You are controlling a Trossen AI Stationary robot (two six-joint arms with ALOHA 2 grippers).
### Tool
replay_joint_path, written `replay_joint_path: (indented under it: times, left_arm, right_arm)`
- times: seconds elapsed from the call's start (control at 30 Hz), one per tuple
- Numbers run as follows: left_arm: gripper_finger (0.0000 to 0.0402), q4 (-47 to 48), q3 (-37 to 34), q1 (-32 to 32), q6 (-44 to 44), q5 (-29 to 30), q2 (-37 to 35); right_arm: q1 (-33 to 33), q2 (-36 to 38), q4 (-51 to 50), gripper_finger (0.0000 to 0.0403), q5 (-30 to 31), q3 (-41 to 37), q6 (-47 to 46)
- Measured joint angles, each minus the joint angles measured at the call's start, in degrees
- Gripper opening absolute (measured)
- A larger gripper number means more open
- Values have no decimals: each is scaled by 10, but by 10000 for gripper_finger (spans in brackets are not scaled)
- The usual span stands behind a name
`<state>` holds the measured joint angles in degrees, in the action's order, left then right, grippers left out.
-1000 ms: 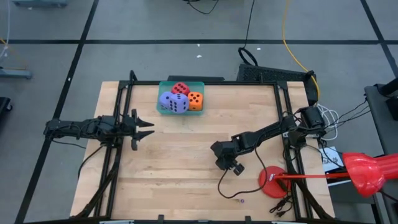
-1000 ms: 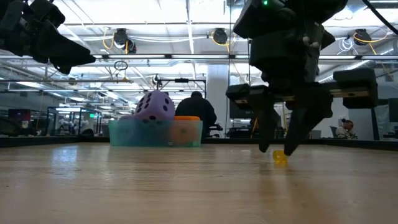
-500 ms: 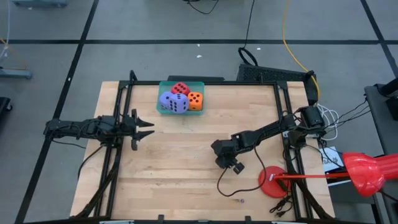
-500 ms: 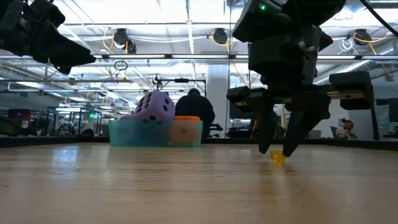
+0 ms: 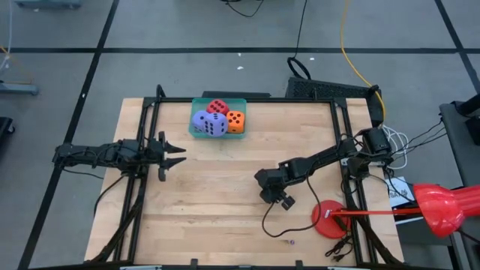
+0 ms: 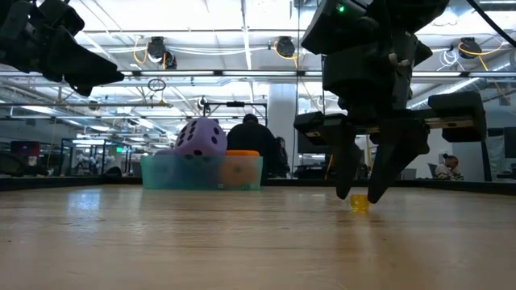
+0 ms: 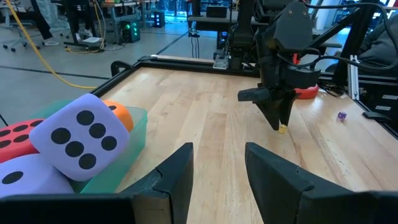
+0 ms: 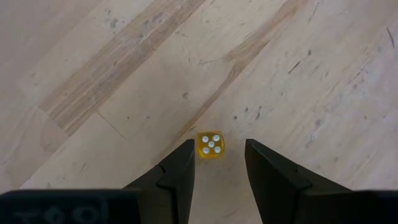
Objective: Pick & Place Dice
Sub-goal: Put the small yellow dice into the green bin
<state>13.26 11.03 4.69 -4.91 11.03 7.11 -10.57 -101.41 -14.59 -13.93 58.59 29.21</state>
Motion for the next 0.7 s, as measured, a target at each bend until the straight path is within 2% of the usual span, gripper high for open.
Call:
replay_joint_path:
  times: [0.4,0.7]
  left_arm:
    - [152,0,0,0,0,-1,0]
    - [152,0,0,0,0,-1,0]
  right_arm:
    - [-5,-19,32,125,-29,0,-16]
    - [-3,-19,23,55,-28,0,-16]
